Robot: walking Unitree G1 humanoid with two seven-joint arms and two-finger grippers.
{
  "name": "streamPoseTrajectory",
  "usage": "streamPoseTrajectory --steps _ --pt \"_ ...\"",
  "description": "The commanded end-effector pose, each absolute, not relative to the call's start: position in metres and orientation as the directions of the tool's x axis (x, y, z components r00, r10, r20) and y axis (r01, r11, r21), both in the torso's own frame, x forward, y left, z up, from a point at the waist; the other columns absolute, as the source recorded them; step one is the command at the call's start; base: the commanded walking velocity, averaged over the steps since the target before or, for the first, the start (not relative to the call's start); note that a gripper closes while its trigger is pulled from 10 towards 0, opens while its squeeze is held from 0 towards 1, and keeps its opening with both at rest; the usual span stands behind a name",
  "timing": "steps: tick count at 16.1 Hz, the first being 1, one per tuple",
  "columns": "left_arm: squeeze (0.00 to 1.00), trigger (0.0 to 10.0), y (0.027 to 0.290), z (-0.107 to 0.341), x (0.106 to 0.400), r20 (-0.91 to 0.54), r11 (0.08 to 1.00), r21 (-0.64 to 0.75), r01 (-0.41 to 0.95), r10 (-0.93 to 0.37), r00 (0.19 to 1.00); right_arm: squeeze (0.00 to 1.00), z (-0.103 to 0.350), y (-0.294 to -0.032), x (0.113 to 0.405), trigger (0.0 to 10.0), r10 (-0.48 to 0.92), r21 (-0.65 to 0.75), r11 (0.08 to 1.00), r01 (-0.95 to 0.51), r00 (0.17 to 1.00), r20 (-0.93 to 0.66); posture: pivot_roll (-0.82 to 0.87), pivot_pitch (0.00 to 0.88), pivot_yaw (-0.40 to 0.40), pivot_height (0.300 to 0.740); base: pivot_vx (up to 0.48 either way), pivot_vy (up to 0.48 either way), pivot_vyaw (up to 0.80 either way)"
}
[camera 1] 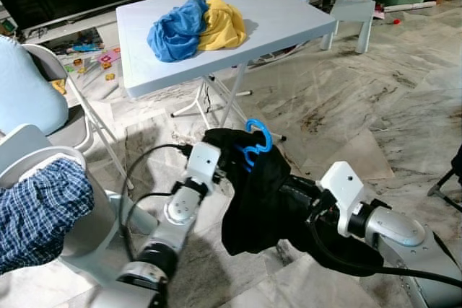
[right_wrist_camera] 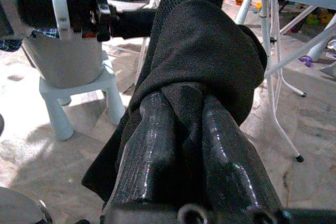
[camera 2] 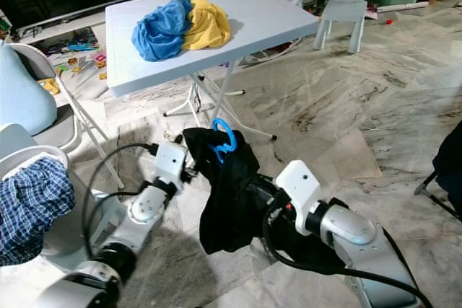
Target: Hang hanger
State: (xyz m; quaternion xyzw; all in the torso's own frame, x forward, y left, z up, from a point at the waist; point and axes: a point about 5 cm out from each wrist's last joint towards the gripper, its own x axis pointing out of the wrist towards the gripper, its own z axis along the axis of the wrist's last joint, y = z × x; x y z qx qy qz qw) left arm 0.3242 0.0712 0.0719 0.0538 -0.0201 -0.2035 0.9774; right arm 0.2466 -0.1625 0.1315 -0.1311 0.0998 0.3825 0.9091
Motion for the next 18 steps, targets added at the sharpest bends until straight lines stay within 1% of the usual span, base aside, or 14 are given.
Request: streamPoseTrajectory --steps 1,2,5,6,7,8,9,11,14,18 --pt "0.0 10.0 0.067 0.072 0.323 0.006 0.893 0.088 0.441 -0.443 0.896 0.0 0.144 -0.155 0.249 10.0 0.693 -0.186 0.66 -0.728 0.685 -0.224 -0.19 0.056 0.152 0.74 0.0 0.0 0.0" --pt "0.0 10.0 0.062 0.066 0.318 -0.015 0.876 0.086 0.475 -0.476 0.88 0.0 0.144 -0.154 0.251 10.0 0.69 -0.186 0.664 -0.724 0.69 -0.22 -0.18 0.056 0.152 0.74 0.0 0.0 0.0" --pt "0.0 10.0 0.067 0.056 0.315 -0.073 0.887 0.093 0.452 -0.446 0.892 0.0 0.147 -0.149 0.25 10.0 0.712 -0.169 0.649 -0.742 0.671 -0.206 -0.18 0.057 0.151 0.74 0.0 0.0 0.0" --pt "0.0 0.0 0.078 0.054 0.321 -0.103 0.92 0.079 0.384 -0.375 0.921 0.0 0.151 -0.146 0.246 10.0 0.734 -0.144 0.634 -0.76 0.649 -0.198 -0.18 0.059 0.153 0.74 0.0 0.0 0.0" --pt "0.0 0.0 0.082 0.054 0.324 -0.118 0.929 0.06 0.365 -0.357 0.927 0.0 0.153 -0.148 0.244 10.0 0.74 -0.132 0.632 -0.764 0.645 -0.19 -0.18 0.058 0.155 0.74 0.0 0.0 0.0" --pt "0.0 0.0 0.083 0.053 0.325 -0.134 0.935 0.015 0.355 -0.35 0.927 0.0 0.155 -0.149 0.245 10.0 0.735 -0.133 0.638 -0.758 0.652 -0.186 -0.18 0.058 0.157 0.74 0.0 0.0 0.0" --pt "0.0 0.0 0.083 0.053 0.325 -0.138 0.935 0.004 0.354 -0.35 0.926 0.0 0.155 -0.15 0.245 10.0 0.733 -0.134 0.641 -0.756 0.655 -0.185 -0.18 0.058 0.157 0.74 0.0 0.0 0.0" --pt "0.0 0.0 0.083 0.05 0.323 -0.155 0.934 0.034 0.355 -0.346 0.925 0.0 0.158 -0.151 0.246 10.0 0.728 -0.137 0.649 -0.749 0.663 -0.176 -0.19 0.058 0.165 0.74 0.0 0.0 0.0" --pt "0.0 0.0 0.088 0.051 0.326 -0.16 0.945 0.037 0.325 -0.316 0.935 0.0 0.158 -0.151 0.245 10.0 0.728 -0.134 0.649 -0.749 0.662 -0.176 -0.19 0.058 0.165 0.74 0.0 0.0 0.0" --pt "0.0 0.0 0.103 0.055 0.332 -0.16 0.961 0.045 0.274 -0.264 0.951 0.0 0.153 -0.152 0.243 10.0 0.73 -0.128 0.642 -0.756 0.654 -0.201 -0.18 0.054 0.164 0.74 0.0 0.0 0.0"
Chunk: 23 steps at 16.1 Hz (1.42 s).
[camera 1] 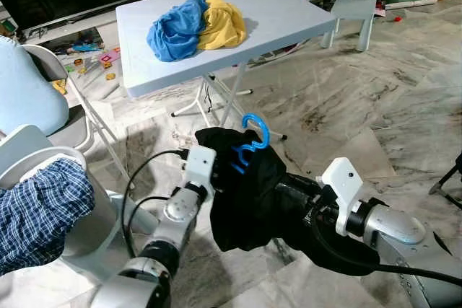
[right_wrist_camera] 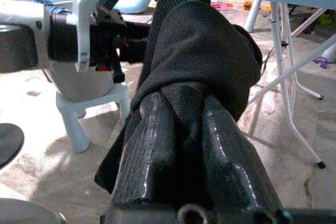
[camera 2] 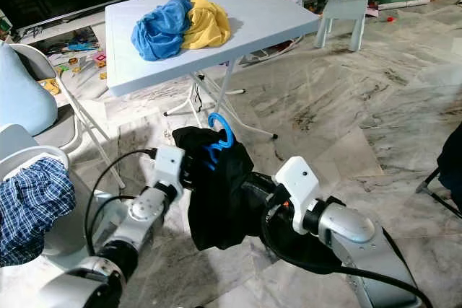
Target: Hang hanger
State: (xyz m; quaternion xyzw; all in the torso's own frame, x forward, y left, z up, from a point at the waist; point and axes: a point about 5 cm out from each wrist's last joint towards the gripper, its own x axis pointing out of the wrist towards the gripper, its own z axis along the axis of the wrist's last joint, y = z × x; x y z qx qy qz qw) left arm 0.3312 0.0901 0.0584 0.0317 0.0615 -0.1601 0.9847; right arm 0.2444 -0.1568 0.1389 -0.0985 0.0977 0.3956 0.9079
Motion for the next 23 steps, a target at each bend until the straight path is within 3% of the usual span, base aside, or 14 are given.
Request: streamPoseTrajectory --steps 1,9,11,15,18,20,21,22,23 --pt "0.0 0.0 0.106 0.055 0.333 -0.161 0.963 0.046 0.266 -0.255 0.953 0.0 0.153 -0.151 0.243 10.0 0.731 -0.129 0.64 -0.758 0.652 -0.203 -0.18 0.054 0.164 0.74 0.0 0.0 0.0" --pt "0.0 0.0 0.136 0.058 0.338 -0.163 0.981 0.126 0.147 -0.126 0.979 0.0 0.141 -0.169 0.237 10.0 0.699 -0.173 0.631 -0.756 0.651 -0.296 -0.18 0.056 0.168 0.74 0.0 0.0 0.0" --pt "0.0 0.0 0.149 0.064 0.343 -0.148 0.984 0.144 0.108 -0.087 0.985 0.0 0.125 -0.188 0.225 10.0 0.668 -0.235 0.561 -0.793 0.602 -0.438 -0.18 0.058 0.17 0.74 0.0 0.0 0.0" --pt "0.0 0.0 0.155 0.065 0.344 -0.156 0.98 0.167 0.109 -0.083 0.984 0.0 0.12 -0.222 0.217 10.0 0.597 -0.31 0.468 -0.827 0.555 -0.579 -0.17 0.061 0.174 0.74 0.0 0.0 0.0" --pt "0.0 0.0 0.14 0.058 0.338 -0.174 0.973 0.148 0.179 -0.153 0.973 0.0 0.124 -0.225 0.223 10.0 0.592 -0.332 0.502 -0.798 0.597 -0.541 -0.18 0.061 0.174 0.74 0.0 0.0 0.0" --pt "0.0 10.0 0.123 0.053 0.331 -0.163 0.956 0.151 0.252 -0.228 0.96 0.0 0.125 -0.214 0.237 10.0 0.583 -0.331 0.619 -0.712 0.699 -0.414 -0.17 0.062 0.172 0.74 0.0 0.0 0.0" --pt "0.0 10.0 0.118 0.052 0.329 -0.15 0.955 0.126 0.27 -0.25 0.956 0.0 0.125 -0.209 0.24 10.0 0.575 -0.321 0.66 -0.68 0.731 -0.367 -0.17 0.063 0.171 0.74 0.0 0.0 0.0" --pt "1.0 10.0 0.116 0.052 0.327 -0.138 0.954 0.107 0.279 -0.264 0.955 0.0 0.125 -0.207 0.244 10.0 0.55 -0.317 0.702 -0.638 0.768 -0.327 -0.17 0.063 0.172 0.74 0.0 0.0 0.0" --pt "1.0 10.0 0.114 0.05 0.323 -0.127 0.951 0.097 0.295 -0.282 0.951 0.0 0.119 -0.202 0.248 10.0 0.507 -0.281 0.766 -0.578 0.812 -0.288 -0.17 0.064 0.174 0.74 0.0 0.0 0.0"
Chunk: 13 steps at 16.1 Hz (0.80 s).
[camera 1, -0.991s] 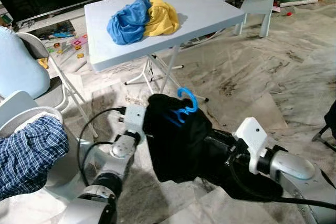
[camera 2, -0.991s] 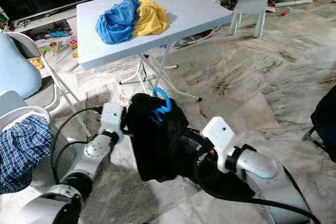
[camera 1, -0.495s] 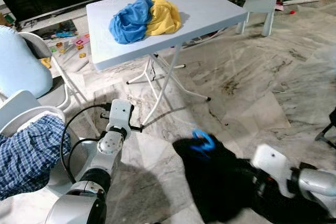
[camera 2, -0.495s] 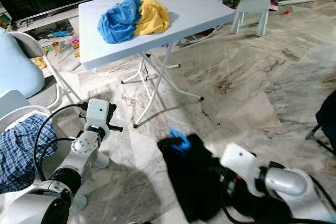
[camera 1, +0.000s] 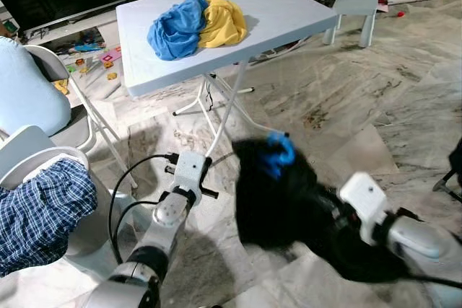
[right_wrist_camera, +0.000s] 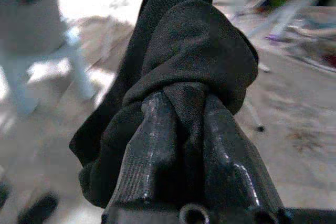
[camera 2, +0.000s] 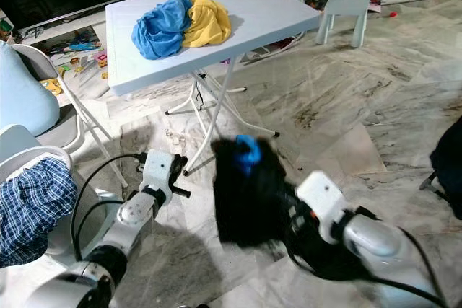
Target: Hang hanger
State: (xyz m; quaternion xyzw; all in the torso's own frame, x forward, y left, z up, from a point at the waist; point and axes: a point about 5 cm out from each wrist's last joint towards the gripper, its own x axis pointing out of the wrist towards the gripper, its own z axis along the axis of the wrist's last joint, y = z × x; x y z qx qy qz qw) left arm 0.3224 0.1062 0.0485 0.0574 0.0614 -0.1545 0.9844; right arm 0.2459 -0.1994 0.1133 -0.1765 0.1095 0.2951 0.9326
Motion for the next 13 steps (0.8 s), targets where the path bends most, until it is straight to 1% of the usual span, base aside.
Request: streamPoseTrajectory --steps 1,2,3,5,6,7,10,13 --pt "1.0 10.0 0.114 0.049 0.321 -0.124 0.952 0.1 0.29 -0.278 0.953 0.0 0.114 -0.198 0.248 10.0 0.489 -0.27 0.787 -0.555 0.827 -0.276 -0.17 0.065 0.177 0.74 0.0 0.0 0.0" --pt "1.0 10.0 0.113 0.048 0.32 -0.123 0.949 0.097 0.298 -0.286 0.95 0.0 0.11 -0.196 0.248 10.0 0.465 -0.266 0.804 -0.532 0.841 -0.277 -0.16 0.067 0.178 0.74 0.0 0.0 0.0" --pt "1.0 10.0 0.113 0.046 0.318 -0.125 0.948 0.105 0.299 -0.286 0.95 0.0 0.106 -0.19 0.244 10.0 0.483 -0.239 0.801 -0.549 0.828 -0.283 -0.16 0.069 0.183 0.74 0.0 0.0 0.0" --pt "1.0 10.0 0.116 0.042 0.317 -0.158 0.944 0.127 0.305 -0.284 0.946 0.0 0.115 -0.185 0.241 10.0 0.524 -0.199 0.793 -0.576 0.811 -0.259 -0.17 0.072 0.186 0.74 0.0 0.0 0.0" --pt "1.0 10.0 0.115 0.042 0.317 -0.161 0.94 0.112 0.323 -0.304 0.939 0.0 0.123 -0.184 0.24 10.0 0.544 -0.179 0.79 -0.587 0.804 -0.239 -0.17 0.073 0.186 0.74 0.0 0.0 0.0" --pt "1.0 10.0 0.112 0.044 0.319 -0.156 0.934 0.095 0.344 -0.327 0.932 0.0 0.137 -0.182 0.241 10.0 0.566 -0.131 0.795 -0.592 0.802 -0.19 -0.18 0.072 0.187 0.74 0.0 0.0 0.0" --pt "1.0 10.0 0.099 0.05 0.323 -0.143 0.923 0.075 0.378 -0.365 0.92 0.0 0.153 -0.176 0.242 10.0 0.588 -0.05 0.801 -0.597 0.8 -0.12 -0.19 0.072 0.184 0.74 0.0 0.0 0.0" --pt "1.0 10.0 0.091 0.061 0.329 -0.096 0.929 0.087 0.359 -0.35 0.932 0.0 0.168 -0.164 0.235 10.0 0.653 0.017 0.756 -0.654 0.752 -0.089 -0.2 0.074 0.181 0.74 0.0 0.0 0.0"
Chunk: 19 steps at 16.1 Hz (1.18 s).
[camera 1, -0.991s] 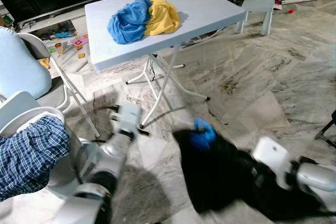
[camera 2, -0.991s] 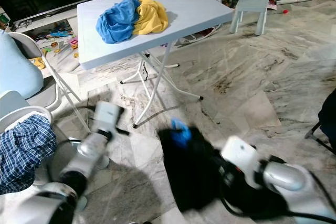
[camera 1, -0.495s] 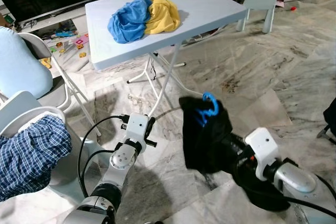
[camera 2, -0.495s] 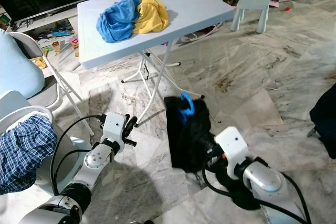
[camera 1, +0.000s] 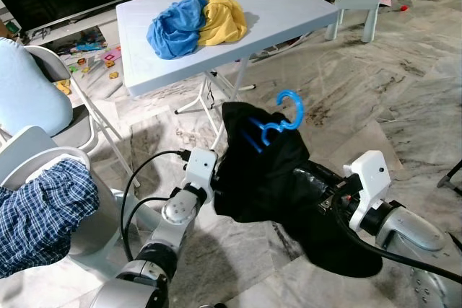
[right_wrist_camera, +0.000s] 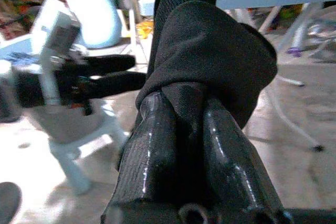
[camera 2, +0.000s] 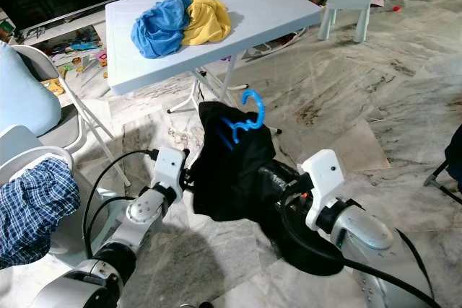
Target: Hang hanger
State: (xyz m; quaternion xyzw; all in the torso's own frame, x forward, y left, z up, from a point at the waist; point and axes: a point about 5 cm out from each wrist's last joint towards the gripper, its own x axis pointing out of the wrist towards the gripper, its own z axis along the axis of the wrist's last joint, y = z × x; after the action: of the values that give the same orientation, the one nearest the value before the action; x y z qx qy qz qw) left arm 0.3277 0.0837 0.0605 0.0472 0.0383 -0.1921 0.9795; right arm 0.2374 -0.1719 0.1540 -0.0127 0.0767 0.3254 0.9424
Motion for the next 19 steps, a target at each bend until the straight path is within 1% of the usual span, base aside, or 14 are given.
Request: streamPoseTrajectory --steps 1,5,8,9,10,11,12,13,19 --pt "1.0 10.0 0.091 0.062 0.33 -0.091 0.93 0.092 0.355 -0.347 0.933 0.0 0.17 -0.164 0.233 10.0 0.662 0.026 0.748 -0.663 0.744 -0.085 -0.2 0.074 0.182 0.74 0.0 0.0 0.0" --pt "1.0 10.0 0.089 0.064 0.332 -0.086 0.927 0.112 0.357 -0.349 0.933 0.0 0.184 -0.156 0.224 10.0 0.728 0.072 0.685 -0.725 0.682 -0.069 -0.21 0.078 0.182 0.74 0.0 0.0 0.0" --pt "1.0 10.0 0.087 0.063 0.332 -0.09 0.93 0.131 0.344 -0.334 0.938 0.0 0.19 -0.154 0.22 10.0 0.745 0.083 0.667 -0.74 0.663 -0.072 -0.22 0.078 0.18 0.74 0.0 0.0 0.0" --pt "0.87 10.0 0.088 0.062 0.332 -0.1 0.933 0.137 0.332 -0.32 0.942 0.0 0.193 -0.154 0.219 10.0 0.753 0.09 0.658 -0.747 0.655 -0.067 -0.22 0.078 0.18 0.74 0.0 0.0 0.0" --pt "0.0 10.0 0.089 0.061 0.332 -0.108 0.935 0.144 0.324 -0.311 0.944 0.0 0.195 -0.153 0.218 10.0 0.757 0.097 0.653 -0.751 0.65 -0.06 -0.22 0.076 0.18 0.74 0.0 0.0 0.0" --pt "0.0 10.0 0.09 0.061 0.332 -0.112 0.94 0.12 0.32 -0.307 0.945 0.0 0.197 -0.153 0.218 10.0 0.762 0.103 0.647 -0.755 0.645 -0.055 -0.22 0.076 0.18 0.74 0.0 0.0 0.0" --pt "0.0 9.7 0.091 0.06 0.333 -0.113 0.945 0.102 0.311 -0.299 0.948 0.0 0.198 -0.154 0.217 10.0 0.765 0.106 0.644 -0.758 0.642 -0.054 -0.22 0.075 0.181 0.74 0.0 0.0 0.0" --pt "0.0 0.0 0.09 0.06 0.333 -0.115 0.945 0.087 0.316 -0.306 0.945 0.0 0.199 -0.154 0.216 10.0 0.767 0.108 0.642 -0.759 0.64 -0.055 -0.22 0.075 0.181 0.74 0.0 0.0 0.0" --pt "0.0 0.0 0.092 0.06 0.335 -0.129 0.948 0.077 0.31 -0.299 0.945 0.0 0.202 -0.157 0.21 10.0 0.785 0.117 0.619 -0.776 0.615 -0.078 -0.24 0.071 0.186 0.74 0.0 0.0 0.0"
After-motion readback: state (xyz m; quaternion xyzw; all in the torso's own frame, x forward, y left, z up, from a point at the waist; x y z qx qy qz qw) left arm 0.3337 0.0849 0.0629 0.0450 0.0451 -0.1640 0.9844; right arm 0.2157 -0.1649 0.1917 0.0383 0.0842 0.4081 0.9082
